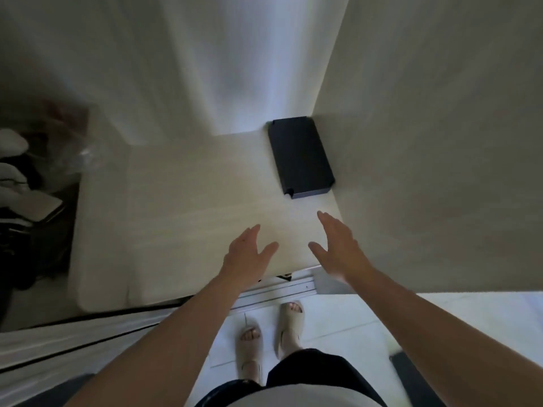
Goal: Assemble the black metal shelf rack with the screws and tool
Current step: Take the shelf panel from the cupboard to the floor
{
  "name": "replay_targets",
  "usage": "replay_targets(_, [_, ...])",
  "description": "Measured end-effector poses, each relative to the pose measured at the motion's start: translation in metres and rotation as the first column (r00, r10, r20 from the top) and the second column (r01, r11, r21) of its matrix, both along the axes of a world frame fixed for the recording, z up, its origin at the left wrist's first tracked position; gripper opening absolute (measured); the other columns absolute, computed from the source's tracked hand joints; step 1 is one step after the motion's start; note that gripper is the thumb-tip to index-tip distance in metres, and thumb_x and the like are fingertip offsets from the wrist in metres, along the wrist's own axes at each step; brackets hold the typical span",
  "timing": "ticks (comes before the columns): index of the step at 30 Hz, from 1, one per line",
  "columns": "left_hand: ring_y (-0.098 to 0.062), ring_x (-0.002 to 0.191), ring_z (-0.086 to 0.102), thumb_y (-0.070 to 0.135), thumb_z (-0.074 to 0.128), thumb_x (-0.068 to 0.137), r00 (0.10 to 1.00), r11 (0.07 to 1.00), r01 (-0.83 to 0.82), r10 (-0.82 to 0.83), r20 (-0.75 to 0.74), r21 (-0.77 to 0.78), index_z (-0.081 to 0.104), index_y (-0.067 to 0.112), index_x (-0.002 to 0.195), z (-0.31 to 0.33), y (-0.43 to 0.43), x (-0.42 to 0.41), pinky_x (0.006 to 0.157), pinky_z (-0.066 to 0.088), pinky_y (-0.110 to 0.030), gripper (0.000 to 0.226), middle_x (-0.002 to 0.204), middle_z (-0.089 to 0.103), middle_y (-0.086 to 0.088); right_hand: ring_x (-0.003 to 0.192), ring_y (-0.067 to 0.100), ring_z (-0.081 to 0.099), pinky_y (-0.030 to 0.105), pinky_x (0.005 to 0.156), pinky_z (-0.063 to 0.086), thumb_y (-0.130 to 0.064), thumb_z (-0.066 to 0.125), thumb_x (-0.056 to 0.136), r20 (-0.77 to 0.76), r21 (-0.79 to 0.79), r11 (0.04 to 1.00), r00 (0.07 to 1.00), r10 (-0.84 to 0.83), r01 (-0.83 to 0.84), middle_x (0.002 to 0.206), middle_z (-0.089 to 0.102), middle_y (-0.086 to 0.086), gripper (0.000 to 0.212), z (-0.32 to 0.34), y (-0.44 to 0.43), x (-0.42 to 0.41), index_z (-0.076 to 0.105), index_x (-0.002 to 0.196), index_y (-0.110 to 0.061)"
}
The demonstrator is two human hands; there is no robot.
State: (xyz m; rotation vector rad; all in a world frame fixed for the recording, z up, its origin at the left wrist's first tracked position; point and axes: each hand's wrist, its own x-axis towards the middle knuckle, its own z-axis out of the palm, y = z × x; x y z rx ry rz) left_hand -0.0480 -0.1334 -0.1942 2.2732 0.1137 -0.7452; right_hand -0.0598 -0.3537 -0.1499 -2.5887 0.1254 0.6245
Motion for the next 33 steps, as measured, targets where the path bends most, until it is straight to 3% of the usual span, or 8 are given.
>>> replay_targets(6, [-0.024,0.143,0.037,0.051,0.05,0.1,0.937,0.909,-0.336,0.294,-0.19,-0.248,0.029,0.024,0.155,-0.046,-0.053,0.08,0.117,0.03,-0.038,0.065,0.16,0.032,-0.005,0.157,0.023,0.004,0.041,0.124,0.015,-0.041,0.046,0.106,-0.084,-0.129,0.99,0.996,0.039,-0.049,0.171,0.003,0.0,0.073,-0.05,-0.029,0.083,0.004,0.163,-0.022])
replay_targets(11, [-0.028,0.139,0.04,0.051,0.052,0.097,0.884,0.852,-0.46,0.414,-0.216,-0.248,0.031,0.019,0.155,-0.08,-0.092,0.145,0.098,0.029,-0.028,0.069,0.157,0.036,-0.009,0.157,0.028,0.003,0.044,0.124,0.018,-0.041,0.046,0.106,-0.089,-0.204,0.975,0.993,0.077,-0.094,0.171,0.0,0.001,0.075,-0.088,-0.046,0.135,0.003,0.163,-0.021])
replay_targets(16, [-0.028,0.14,0.041,0.044,0.051,0.1,0.842,0.799,-0.539,0.501,-0.201,-0.268,0.032,0.011,0.154,-0.096,-0.115,0.182,0.108,0.033,-0.034,0.066,0.154,0.04,-0.01,0.157,0.031,-0.003,0.049,0.126,0.012,-0.039,0.048,0.104,-0.105,-0.273,0.956,0.991,0.086,-0.112,0.171,-0.01,0.001,0.078,-0.113,-0.051,0.156,0.0,0.163,-0.023])
replay_targets(20, [-0.027,0.119,0.055,0.033,0.047,0.103,0.801,0.742,-0.599,0.559,-0.216,-0.3,0.05,0.007,0.14,-0.101,-0.13,0.202,0.091,0.04,-0.032,0.045,0.12,0.056,-0.003,0.157,0.029,-0.006,0.049,0.124,0.011,-0.04,0.048,0.104,-0.13,-0.316,0.941,0.988,0.085,-0.123,0.171,-0.011,0.003,0.079,-0.128,-0.045,0.16,-0.001,0.163,-0.021])
replay_targets(26, [-0.034,0.121,0.055,0.032,0.054,0.1,0.678,0.631,-0.734,0.66,-0.324,-0.252,0.046,0.003,0.141,-0.097,-0.136,0.221,0.104,0.046,-0.047,0.051,0.137,0.053,-0.017,0.157,0.023,-0.005,0.049,0.123,0.015,-0.04,0.046,0.104,-0.127,-0.31,0.942,0.987,0.095,-0.13,0.17,-0.013,0.003,0.079,-0.13,-0.044,0.159,-0.002,0.163,-0.019])
replay_targets(29, [-0.028,0.106,0.058,0.028,0.06,0.098,0.64,0.575,-0.768,0.668,-0.379,-0.282,0.048,0.001,0.134,-0.095,-0.131,0.226,0.07,0.054,-0.033,0.047,0.124,0.057,-0.015,0.157,0.022,-0.005,0.048,0.124,0.016,-0.039,0.046,0.104,-0.125,-0.305,0.942,0.986,0.108,-0.142,0.17,-0.014,0.004,0.08,-0.128,-0.044,0.158,-0.004,0.163,-0.018])
replay_targets(31, [-0.022,0.08,0.055,0.025,0.063,0.097,0.66,0.59,-0.75,0.645,-0.385,-0.298,0.056,-0.001,0.119,-0.096,-0.124,0.225,0.043,0.043,-0.02,0.035,0.096,0.058,-0.009,0.157,0.022,-0.004,0.048,0.125,0.016,-0.039,0.046,0.105,-0.127,-0.29,0.947,0.986,0.105,-0.138,0.17,-0.014,0.004,0.08,-0.125,-0.044,0.158,-0.005,0.163,-0.018])
replay_targets(33, [-0.017,0.067,0.051,0.029,0.067,0.095,0.684,0.623,-0.726,0.61,-0.401,-0.291,0.061,0.004,0.111,-0.094,-0.116,0.222,0.042,0.04,-0.017,0.03,0.081,0.054,-0.002,0.157,0.021,-0.004,0.048,0.125,0.016,-0.039,0.046,0.105,-0.126,-0.289,0.947,0.986,0.108,-0.141,0.17,-0.014,0.004,0.081,-0.121,-0.044,0.157,-0.006,0.163,-0.017])
